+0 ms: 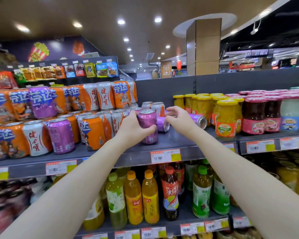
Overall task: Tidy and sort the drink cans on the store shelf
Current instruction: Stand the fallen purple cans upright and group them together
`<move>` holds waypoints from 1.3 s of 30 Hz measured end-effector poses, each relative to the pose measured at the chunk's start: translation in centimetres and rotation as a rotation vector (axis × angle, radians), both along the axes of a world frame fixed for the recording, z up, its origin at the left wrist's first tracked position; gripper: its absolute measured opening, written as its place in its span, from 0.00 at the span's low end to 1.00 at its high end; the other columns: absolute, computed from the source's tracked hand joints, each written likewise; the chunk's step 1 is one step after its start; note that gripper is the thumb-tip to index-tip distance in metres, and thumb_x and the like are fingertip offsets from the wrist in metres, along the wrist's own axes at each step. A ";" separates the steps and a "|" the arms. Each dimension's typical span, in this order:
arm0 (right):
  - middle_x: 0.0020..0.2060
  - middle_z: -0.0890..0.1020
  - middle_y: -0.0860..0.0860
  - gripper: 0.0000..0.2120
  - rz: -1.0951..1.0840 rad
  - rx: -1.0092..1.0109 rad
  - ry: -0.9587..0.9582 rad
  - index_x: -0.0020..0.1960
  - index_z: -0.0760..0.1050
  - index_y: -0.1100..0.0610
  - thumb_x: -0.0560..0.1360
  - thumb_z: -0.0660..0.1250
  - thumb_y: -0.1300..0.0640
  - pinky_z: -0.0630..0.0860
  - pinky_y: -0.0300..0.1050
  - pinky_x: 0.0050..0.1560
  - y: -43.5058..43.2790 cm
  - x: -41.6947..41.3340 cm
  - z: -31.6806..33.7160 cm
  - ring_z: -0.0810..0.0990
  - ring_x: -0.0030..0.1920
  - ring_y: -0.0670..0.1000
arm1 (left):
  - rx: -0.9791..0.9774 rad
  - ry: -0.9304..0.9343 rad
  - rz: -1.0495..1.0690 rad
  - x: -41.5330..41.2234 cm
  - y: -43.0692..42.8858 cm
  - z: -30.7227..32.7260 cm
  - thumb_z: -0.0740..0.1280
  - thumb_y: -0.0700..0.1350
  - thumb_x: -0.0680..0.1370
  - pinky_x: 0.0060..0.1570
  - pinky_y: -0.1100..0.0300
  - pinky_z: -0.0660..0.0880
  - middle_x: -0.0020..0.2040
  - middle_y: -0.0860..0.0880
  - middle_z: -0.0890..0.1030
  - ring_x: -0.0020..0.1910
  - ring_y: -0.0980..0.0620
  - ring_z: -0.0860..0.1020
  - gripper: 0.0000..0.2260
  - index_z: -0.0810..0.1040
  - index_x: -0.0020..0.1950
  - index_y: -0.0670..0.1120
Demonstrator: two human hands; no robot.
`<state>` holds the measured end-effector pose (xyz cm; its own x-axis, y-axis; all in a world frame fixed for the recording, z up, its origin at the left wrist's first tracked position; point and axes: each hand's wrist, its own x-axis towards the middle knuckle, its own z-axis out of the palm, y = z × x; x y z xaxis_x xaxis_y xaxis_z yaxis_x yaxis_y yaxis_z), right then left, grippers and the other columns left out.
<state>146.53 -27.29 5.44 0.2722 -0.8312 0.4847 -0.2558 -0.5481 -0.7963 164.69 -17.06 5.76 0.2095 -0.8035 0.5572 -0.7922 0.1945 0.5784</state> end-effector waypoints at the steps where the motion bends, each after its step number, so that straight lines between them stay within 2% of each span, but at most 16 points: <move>1: 0.58 0.83 0.53 0.22 -0.034 -0.007 0.053 0.69 0.74 0.57 0.75 0.69 0.59 0.77 0.44 0.56 -0.4 0.0 -0.2 0.81 0.59 0.53 | 0.011 0.016 -0.008 0.3 0.2 0.0 0.79 0.57 0.70 0.39 0.68 0.71 0.50 0.57 0.77 0.47 0.60 0.77 0.27 0.69 0.59 0.50; 6: 0.58 0.81 0.52 0.29 -0.093 -0.027 0.384 0.71 0.71 0.57 0.73 0.75 0.56 0.74 0.45 0.52 -1.3 0.7 -1.0 0.79 0.56 0.53 | 0.018 0.020 0.014 1.8 0.9 0.0 0.79 0.57 0.70 0.40 0.69 0.71 0.54 0.56 0.76 0.51 0.57 0.76 0.29 0.70 0.64 0.50; 9: 0.61 0.80 0.54 0.32 -0.158 -0.097 0.481 0.70 0.72 0.57 0.70 0.76 0.52 0.78 0.52 0.58 -1.4 1.8 -0.6 0.79 0.59 0.56 | 0.007 0.015 0.036 2.7 1.4 -0.1 0.78 0.57 0.71 0.40 0.70 0.71 0.58 0.53 0.77 0.54 0.55 0.76 0.32 0.71 0.69 0.46; 11: 0.60 0.81 0.54 0.30 -0.184 -0.132 0.551 0.68 0.73 0.56 0.68 0.76 0.49 0.78 0.55 0.59 -1.4 2.8 -0.4 0.80 0.58 0.56 | 0.010 0.016 0.051 3.2 1.7 -0.1 0.78 0.57 0.71 0.39 0.70 0.72 0.58 0.53 0.77 0.54 0.55 0.76 0.33 0.70 0.70 0.45; 13: 0.59 0.81 0.54 0.28 -0.191 -0.140 0.596 0.64 0.73 0.55 0.67 0.75 0.48 0.79 0.54 0.56 -1.6 3.7 -0.2 0.80 0.56 0.56 | 0.013 0.021 0.071 3.7 2.0 -0.1 0.78 0.57 0.71 0.38 0.71 0.71 0.57 0.54 0.76 0.53 0.56 0.76 0.33 0.70 0.69 0.46; 17: 0.60 0.79 0.54 0.31 -0.222 -0.159 0.665 0.66 0.72 0.55 0.68 0.77 0.45 0.78 0.52 0.54 -2.2 4.9 -0.3 0.79 0.58 0.57 | 0.004 0.038 0.084 4.4 2.4 -0.2 0.78 0.58 0.71 0.38 0.72 0.72 0.55 0.56 0.77 0.50 0.58 0.77 0.31 0.70 0.67 0.48; 20: 0.59 0.79 0.54 0.29 -0.321 -0.279 0.794 0.64 0.74 0.54 0.69 0.75 0.40 0.74 0.51 0.54 -2.7 5.1 -0.2 0.78 0.59 0.58 | 0.007 0.043 0.087 4.7 2.4 -0.2 0.78 0.58 0.71 0.38 0.71 0.73 0.54 0.56 0.77 0.48 0.59 0.78 0.30 0.70 0.67 0.49; 24: 0.54 0.80 0.54 0.26 -0.432 -0.403 0.969 0.57 0.77 0.54 0.69 0.73 0.37 0.67 0.54 0.56 -2.5 5.0 0.7 0.72 0.59 0.58 | 0.016 0.052 0.088 4.7 2.4 -0.3 0.77 0.59 0.71 0.41 0.67 0.77 0.55 0.55 0.79 0.49 0.58 0.79 0.29 0.70 0.66 0.50; 28: 0.46 0.79 0.51 0.23 -0.365 -0.282 1.017 0.50 0.76 0.55 0.66 0.74 0.38 0.68 0.49 0.46 -1.8 3.7 2.4 0.75 0.54 0.57 | 0.013 0.073 0.080 4.4 2.4 -0.5 0.77 0.58 0.72 0.40 0.67 0.77 0.55 0.56 0.78 0.47 0.60 0.78 0.27 0.68 0.63 0.53; 30: 0.46 0.81 0.51 0.24 -0.282 -0.200 1.024 0.52 0.77 0.56 0.65 0.77 0.41 0.74 0.47 0.41 -1.7 2.8 3.4 0.79 0.48 0.55 | 0.006 0.086 0.072 4.3 2.4 -0.6 0.77 0.57 0.72 0.39 0.68 0.76 0.54 0.56 0.77 0.47 0.61 0.78 0.26 0.67 0.62 0.54; 33: 0.49 0.82 0.52 0.28 -0.174 -0.111 1.061 0.57 0.77 0.56 0.63 0.80 0.45 0.83 0.49 0.48 -1.7 1.8 4.5 0.81 0.48 0.53 | -0.010 0.092 0.074 4.3 2.4 -0.8 0.77 0.57 0.72 0.40 0.67 0.77 0.55 0.56 0.77 0.51 0.57 0.79 0.27 0.66 0.62 0.53; 37: 0.58 0.79 0.53 0.35 -0.128 -0.074 1.126 0.66 0.71 0.55 0.65 0.82 0.49 0.82 0.52 0.55 -1.4 1.6 5.1 0.80 0.55 0.55 | -0.013 0.085 0.084 4.4 2.4 -1.0 0.77 0.58 0.72 0.41 0.66 0.78 0.55 0.56 0.77 0.52 0.56 0.79 0.27 0.66 0.62 0.53; 39: 0.61 0.78 0.53 0.37 -0.096 -0.075 1.120 0.69 0.69 0.56 0.66 0.81 0.48 0.81 0.52 0.57 -1.3 2.2 4.8 0.79 0.56 0.55 | -0.008 0.077 0.095 4.6 2.4 -0.9 0.78 0.60 0.70 0.41 0.65 0.78 0.56 0.56 0.77 0.53 0.56 0.79 0.29 0.66 0.62 0.53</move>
<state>148.69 -28.59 10.27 0.5216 -0.8513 0.0567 -0.8496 -0.5243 -0.0572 169.26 -14.63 4.87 0.3269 -0.7737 0.5426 -0.7605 0.1255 0.6371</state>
